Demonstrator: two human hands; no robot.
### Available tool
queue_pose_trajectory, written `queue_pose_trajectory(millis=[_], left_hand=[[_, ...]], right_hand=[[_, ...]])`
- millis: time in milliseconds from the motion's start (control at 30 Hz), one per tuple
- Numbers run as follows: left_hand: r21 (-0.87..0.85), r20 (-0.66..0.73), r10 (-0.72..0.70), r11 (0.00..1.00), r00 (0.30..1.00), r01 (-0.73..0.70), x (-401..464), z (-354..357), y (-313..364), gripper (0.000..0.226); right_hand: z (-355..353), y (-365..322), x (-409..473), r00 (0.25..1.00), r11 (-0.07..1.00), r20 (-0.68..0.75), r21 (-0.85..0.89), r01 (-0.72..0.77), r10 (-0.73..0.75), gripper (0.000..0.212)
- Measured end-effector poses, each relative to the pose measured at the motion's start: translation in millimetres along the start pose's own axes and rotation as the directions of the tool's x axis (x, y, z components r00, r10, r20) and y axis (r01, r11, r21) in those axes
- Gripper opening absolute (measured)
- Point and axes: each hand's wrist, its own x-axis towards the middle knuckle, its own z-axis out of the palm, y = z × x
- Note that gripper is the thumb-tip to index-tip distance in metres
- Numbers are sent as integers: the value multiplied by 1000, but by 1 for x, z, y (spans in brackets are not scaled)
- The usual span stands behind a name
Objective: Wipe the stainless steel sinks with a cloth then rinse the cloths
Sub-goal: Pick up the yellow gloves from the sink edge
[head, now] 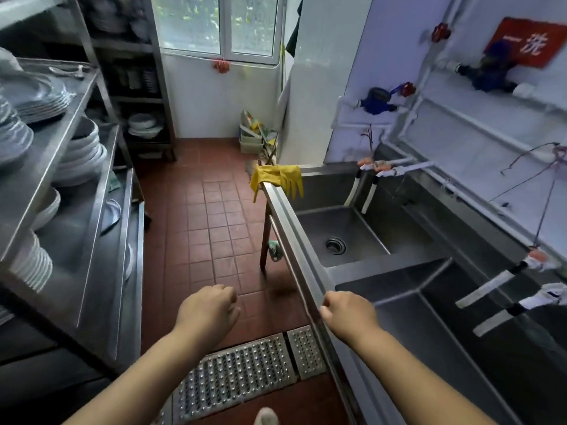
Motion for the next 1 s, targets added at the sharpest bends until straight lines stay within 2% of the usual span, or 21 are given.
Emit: queue_pose_trajectory(millis=[433, 633, 767, 1000], left_hand=[[76, -12, 12, 997, 1000, -11, 257, -20, -51, 25], [41, -13, 33, 999, 999, -32, 356, -28, -56, 26], [19, 55, 114, 993, 992, -115, 423, -19, -55, 27], [-46, 110, 302, 953, 947, -299, 560, 4, -55, 24]], right_hand=[[-20, 0, 268, 1000, 997, -7, 76, -19, 20, 25], [-44, 8, 361, 999, 995, -22, 99, -27, 30, 25], [-49, 21, 409, 996, 991, -40, 107, -81, 86, 24], [-44, 37, 489, 955, 947, 11, 129, -294, 295, 24]])
